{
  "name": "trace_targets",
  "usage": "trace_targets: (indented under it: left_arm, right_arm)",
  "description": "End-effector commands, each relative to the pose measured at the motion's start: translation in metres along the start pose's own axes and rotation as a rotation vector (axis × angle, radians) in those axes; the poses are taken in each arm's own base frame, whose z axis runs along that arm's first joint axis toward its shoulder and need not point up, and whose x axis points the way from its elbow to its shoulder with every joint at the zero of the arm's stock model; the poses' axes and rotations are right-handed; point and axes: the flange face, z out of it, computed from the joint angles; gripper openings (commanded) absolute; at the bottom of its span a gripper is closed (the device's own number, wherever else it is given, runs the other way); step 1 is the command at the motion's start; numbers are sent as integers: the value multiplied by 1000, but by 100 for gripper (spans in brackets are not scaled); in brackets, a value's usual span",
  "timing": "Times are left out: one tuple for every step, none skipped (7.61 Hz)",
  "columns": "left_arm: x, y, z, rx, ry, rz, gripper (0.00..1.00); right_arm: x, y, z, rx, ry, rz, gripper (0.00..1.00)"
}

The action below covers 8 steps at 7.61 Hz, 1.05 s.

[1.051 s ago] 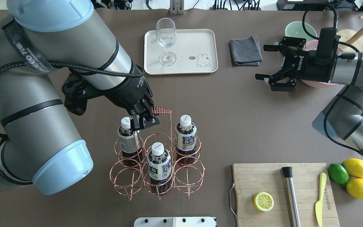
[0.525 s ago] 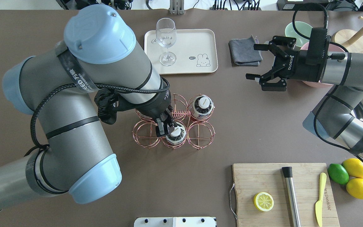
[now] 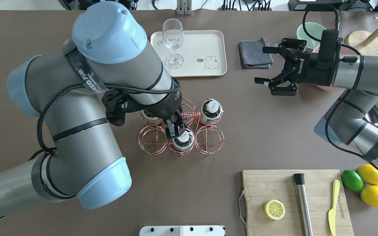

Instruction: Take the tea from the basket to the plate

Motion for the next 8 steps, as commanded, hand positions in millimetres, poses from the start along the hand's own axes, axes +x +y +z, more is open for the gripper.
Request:
trace_targets:
  left_arm:
    - [9,-1,-8,-2,14,-11,0]
    - [9,-1,-7,-1,13,-12,0]
    - [9,-3,-7,1,15,-12,0]
    - [9,-3,-7,0,13,-12,0]
    - [9,-4,-5,3,13,-12,0]
    - [9,-3,-5,4,14,-13,0]
    - [8,-4,-5,3,13,-10,0]
    - [7,-3,-6,-1,11,-4,0]
  right_arm:
    - [-5,-9,23,18,-24,19,100]
    - [-9,-13,31,30,-30,50,100]
    - [-13,-16,38,41,-26,52,100]
    - [-13,-14,43,39,-28,55,100]
    - [-14,-13,44,38,-31,56,100]
    - [-15,-12,46,36,-33,58,100]
    - [-16,-12,46,39,-35,57,100]
    - [-16,-11,46,39,-32,59,100]
